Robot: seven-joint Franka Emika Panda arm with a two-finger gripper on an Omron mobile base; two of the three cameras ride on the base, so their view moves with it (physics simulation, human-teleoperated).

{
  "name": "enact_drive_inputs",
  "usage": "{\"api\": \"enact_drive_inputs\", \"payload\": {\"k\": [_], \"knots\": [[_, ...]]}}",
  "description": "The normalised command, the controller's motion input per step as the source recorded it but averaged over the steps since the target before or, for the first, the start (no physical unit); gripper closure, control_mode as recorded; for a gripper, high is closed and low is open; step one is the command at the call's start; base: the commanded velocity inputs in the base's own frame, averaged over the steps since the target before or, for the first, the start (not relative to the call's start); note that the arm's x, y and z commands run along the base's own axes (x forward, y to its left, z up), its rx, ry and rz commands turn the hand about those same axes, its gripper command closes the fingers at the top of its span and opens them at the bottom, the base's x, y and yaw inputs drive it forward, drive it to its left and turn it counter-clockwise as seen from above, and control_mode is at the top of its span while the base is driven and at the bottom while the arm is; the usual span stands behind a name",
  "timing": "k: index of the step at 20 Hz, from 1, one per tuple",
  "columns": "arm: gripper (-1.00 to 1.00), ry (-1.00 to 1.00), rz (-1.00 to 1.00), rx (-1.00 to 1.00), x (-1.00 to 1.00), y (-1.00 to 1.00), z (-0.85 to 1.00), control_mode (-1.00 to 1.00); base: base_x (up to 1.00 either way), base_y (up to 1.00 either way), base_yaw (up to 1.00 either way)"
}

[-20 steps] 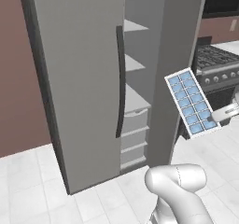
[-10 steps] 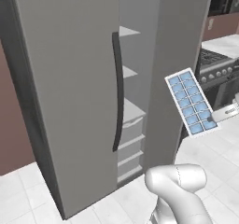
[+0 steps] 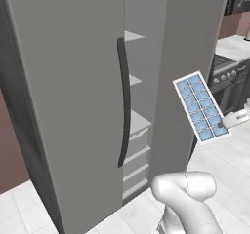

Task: The ice cube tray has been filled with water. Take the tray and place it in the freezer to make ice. Close the freezer door after placing the tray.

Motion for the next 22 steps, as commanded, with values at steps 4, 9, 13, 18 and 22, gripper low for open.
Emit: {"api": "enact_drive_inputs", "payload": {"k": [4, 9, 13, 18, 22], "knots": [[1.00, 0.00, 0.00, 0.00, 0.00, 0.00, 0.00, 1.00, 0.22, 0.27, -0.08], [1.00, 0.00, 0.00, 0.00, 0.00, 0.00, 0.00, 1.00, 0.24, 0.23, -0.07], [1.00, 0.00, 0.00, 0.00, 0.00, 0.00, 0.00, 1.00, 0.36, 0.25, -0.05], [1.00, 0.00, 0.00, 0.00, 0.00, 0.00, 0.00, 1.00, 0.42, 0.22, -0.03], [1.00, 0.00, 0.00, 0.00, 0.00, 0.00, 0.00, 1.00, 0.40, 0.09, -0.01]]}}
